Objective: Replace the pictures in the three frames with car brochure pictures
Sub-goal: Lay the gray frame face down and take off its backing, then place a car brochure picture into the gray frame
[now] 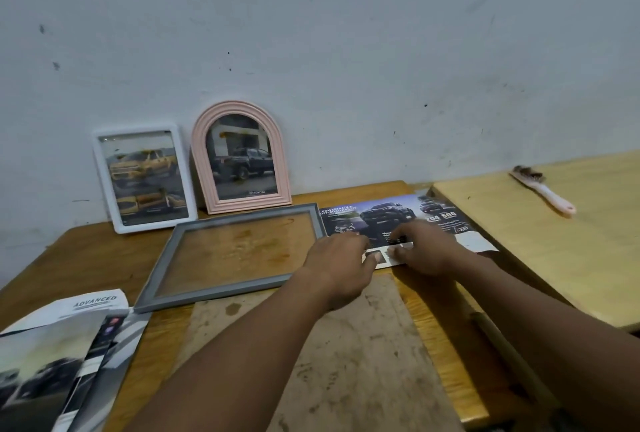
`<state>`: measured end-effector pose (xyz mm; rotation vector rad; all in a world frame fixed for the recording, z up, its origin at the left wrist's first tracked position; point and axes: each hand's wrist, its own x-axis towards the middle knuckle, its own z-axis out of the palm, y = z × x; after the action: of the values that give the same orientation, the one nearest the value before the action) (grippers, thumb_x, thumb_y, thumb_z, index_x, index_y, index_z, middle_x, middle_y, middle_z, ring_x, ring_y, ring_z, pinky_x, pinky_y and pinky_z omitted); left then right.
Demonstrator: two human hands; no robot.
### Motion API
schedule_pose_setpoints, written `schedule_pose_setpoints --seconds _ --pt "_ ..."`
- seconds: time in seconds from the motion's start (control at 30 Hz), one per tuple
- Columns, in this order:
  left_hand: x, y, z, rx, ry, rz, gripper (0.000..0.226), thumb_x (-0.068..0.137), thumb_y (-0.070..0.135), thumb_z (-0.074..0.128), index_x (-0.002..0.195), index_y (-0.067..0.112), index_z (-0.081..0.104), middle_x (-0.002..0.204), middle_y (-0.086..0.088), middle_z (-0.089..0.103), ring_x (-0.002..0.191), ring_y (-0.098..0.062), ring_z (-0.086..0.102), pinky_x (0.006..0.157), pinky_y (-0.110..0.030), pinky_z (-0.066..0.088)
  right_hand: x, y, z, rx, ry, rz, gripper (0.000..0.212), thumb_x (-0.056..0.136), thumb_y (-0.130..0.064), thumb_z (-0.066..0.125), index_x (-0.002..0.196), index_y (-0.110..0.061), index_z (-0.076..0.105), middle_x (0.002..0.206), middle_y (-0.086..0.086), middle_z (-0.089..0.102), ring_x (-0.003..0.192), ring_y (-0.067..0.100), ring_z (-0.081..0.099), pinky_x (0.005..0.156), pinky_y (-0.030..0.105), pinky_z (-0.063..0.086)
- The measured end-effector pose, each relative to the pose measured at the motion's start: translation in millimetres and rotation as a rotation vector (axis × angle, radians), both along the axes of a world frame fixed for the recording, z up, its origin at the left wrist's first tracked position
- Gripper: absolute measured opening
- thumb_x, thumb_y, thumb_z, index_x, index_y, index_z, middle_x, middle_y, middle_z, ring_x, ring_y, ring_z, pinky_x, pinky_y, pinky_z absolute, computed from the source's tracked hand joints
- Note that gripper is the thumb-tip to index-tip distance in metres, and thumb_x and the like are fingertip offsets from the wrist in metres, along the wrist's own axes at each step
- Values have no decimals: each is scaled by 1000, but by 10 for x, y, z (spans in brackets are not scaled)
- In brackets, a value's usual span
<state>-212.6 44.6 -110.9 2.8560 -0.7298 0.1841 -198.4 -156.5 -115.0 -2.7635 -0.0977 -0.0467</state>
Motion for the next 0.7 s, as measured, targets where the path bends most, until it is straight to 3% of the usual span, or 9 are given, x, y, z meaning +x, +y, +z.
schedule_pose_setpoints --seconds 0.17,0.33,0.47,0.57,0.7 --pt "-41 230 58 -61 -13 13 39 103 48 43 127 22 61 121 1 64 109 -23 59 88 -41 47 49 91 87 -19 -8 -13 36 85 -54 62 115 -34 63 123 -7 63 113 22 58 95 51 47" --pt "-145 680 215 -89 -8 106 42 102 45 47 135 21 57 135 -3 60 121 -25 55 98 -43 47 75 507 369 98 -83 61 34 89 -41 67 120 -27 62 127 0 63 114 23 58 96 46 48" --pt "-357 1290 384 -84 -11 223 47 103 46 45 144 25 50 144 -3 56 129 -26 52 104 -44 44 46 1218 545 152 -141 208 33 90 -29 67 121 -20 63 125 3 64 113 21 57 93 34 46" --pt "-569 1823 443 -95 -42 344 46 101 45 46 142 26 51 143 -2 57 131 -24 52 105 -45 44 -108 1885 572 208 -134 318 31 90 -28 67 121 -24 61 121 -2 62 106 14 54 88 29 43" --pt "-958 2488 414 -180 0 540 43 103 38 50 144 25 50 140 -3 58 121 -23 57 96 -40 49 -425 2707 450 213 -119 486 34 91 -28 65 124 -27 59 123 -7 60 111 12 56 92 30 47"
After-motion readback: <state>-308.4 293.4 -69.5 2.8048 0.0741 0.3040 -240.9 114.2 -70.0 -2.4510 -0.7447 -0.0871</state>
